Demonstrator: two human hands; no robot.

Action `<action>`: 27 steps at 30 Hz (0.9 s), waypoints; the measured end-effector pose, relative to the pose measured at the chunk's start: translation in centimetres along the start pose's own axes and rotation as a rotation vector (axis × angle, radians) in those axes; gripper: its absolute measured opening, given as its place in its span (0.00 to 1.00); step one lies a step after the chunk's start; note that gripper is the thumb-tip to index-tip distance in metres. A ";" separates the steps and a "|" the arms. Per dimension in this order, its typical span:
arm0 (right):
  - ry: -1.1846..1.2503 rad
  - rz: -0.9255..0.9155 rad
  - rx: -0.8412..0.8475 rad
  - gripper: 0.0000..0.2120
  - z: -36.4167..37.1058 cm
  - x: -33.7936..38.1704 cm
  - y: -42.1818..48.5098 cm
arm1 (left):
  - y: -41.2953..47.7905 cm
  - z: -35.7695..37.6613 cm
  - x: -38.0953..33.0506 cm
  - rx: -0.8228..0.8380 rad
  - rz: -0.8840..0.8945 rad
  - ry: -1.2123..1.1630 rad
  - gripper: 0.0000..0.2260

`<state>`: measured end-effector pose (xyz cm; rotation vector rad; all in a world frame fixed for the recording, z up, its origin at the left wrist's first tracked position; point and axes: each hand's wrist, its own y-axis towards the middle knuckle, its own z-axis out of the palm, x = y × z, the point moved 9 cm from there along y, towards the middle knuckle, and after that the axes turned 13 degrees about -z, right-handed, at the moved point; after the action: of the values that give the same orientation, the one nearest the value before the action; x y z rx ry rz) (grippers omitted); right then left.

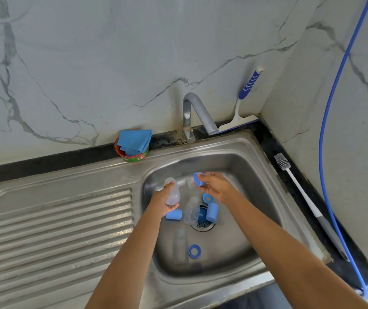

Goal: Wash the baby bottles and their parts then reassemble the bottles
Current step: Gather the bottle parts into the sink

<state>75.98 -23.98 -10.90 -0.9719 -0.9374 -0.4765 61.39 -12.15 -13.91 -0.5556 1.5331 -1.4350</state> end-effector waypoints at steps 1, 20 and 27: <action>-0.016 -0.017 -0.005 0.07 -0.2 0.1 -0.1 | 0.5 0.0 -0.2 -0.009 0.010 0.001 0.29; -0.400 -0.406 0.112 0.15 2.0 2.1 -1.3 | -1.3 4.9 -0.6 0.355 0.094 -0.061 0.13; -0.557 -0.574 0.104 0.09 3.4 3.3 -2.4 | -2.2 4.4 -2.0 0.322 0.177 -0.053 0.11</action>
<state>74.49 -22.08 -6.17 -0.7389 -1.7479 -0.6402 65.46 -13.23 -10.71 -0.2556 1.2432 -1.4777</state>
